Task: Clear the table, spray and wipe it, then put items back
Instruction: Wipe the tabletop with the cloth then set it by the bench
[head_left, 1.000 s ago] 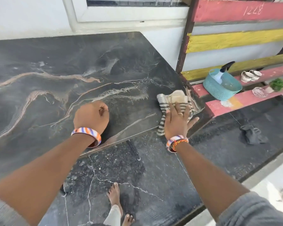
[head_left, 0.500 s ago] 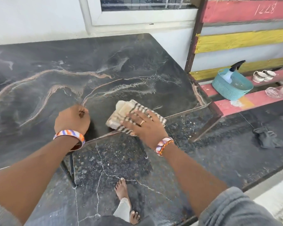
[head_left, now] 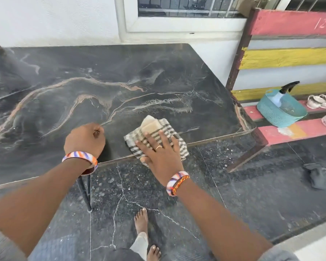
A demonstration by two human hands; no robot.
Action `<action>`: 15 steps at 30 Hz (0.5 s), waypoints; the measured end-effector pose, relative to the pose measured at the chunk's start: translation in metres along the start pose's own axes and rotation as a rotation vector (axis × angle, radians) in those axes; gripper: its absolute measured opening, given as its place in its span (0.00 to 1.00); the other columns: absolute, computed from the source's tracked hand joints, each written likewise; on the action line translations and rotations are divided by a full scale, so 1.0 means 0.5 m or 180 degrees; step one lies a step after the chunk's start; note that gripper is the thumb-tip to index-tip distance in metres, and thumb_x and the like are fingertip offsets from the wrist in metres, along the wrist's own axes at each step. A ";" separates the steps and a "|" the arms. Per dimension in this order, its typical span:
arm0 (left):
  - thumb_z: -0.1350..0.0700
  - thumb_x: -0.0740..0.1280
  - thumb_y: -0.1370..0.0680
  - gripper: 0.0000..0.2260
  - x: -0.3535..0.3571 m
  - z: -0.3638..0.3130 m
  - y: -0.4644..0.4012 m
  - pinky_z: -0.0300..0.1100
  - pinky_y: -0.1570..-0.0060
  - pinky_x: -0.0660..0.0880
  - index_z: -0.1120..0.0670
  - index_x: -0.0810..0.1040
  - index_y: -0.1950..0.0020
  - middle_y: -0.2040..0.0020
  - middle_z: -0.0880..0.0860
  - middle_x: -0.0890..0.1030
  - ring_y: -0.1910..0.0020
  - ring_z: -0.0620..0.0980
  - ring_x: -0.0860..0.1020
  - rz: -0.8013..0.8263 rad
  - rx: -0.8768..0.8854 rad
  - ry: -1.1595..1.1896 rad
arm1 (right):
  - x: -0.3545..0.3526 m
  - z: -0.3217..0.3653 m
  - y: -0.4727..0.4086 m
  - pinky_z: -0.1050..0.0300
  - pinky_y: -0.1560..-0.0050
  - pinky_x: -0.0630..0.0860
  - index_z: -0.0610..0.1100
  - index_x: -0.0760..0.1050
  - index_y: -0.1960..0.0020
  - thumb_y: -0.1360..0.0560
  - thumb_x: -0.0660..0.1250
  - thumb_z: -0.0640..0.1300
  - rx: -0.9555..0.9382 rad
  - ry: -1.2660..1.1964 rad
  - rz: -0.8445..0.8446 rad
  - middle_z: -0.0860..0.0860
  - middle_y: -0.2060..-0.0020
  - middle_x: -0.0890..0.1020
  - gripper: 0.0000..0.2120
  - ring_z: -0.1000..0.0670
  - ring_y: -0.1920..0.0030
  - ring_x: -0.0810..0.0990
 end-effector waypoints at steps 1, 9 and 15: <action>0.59 0.62 0.25 0.11 -0.005 0.008 -0.004 0.50 0.52 0.75 0.55 0.81 0.47 0.51 0.63 0.83 0.51 0.65 0.78 -0.0117 0.0031 -0.0110 | 0.010 0.051 -0.009 0.33 0.29 0.48 0.59 0.58 0.27 0.20 0.53 0.52 -0.0240 -0.0100 0.0105 0.54 0.25 0.59 0.22 0.39 0.25 0.53; 0.62 0.64 0.27 0.13 -0.020 0.018 -0.042 0.53 0.43 0.72 0.59 0.80 0.43 0.44 0.63 0.81 0.42 0.65 0.74 -0.0465 0.0097 -0.0060 | 0.012 0.158 -0.079 0.35 0.29 0.35 0.56 0.52 0.25 0.21 0.46 0.60 -0.0146 -0.0610 0.0247 0.52 0.23 0.53 0.25 0.44 0.23 0.44; 0.61 0.64 0.26 0.12 -0.024 0.032 -0.084 0.52 0.41 0.70 0.58 0.80 0.43 0.45 0.61 0.81 0.42 0.64 0.73 -0.0380 0.0153 -0.0018 | -0.007 -0.080 -0.144 0.34 0.31 0.31 0.56 0.43 0.24 0.20 0.44 0.59 0.1541 -0.0439 0.0384 0.52 0.23 0.44 0.27 0.45 0.23 0.38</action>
Point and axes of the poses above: each hand's wrist, its own y-axis away from the middle knuckle, its own x-axis out of the palm, z = x × y, the point moved 4 cm from there along -y, towards the middle knuckle
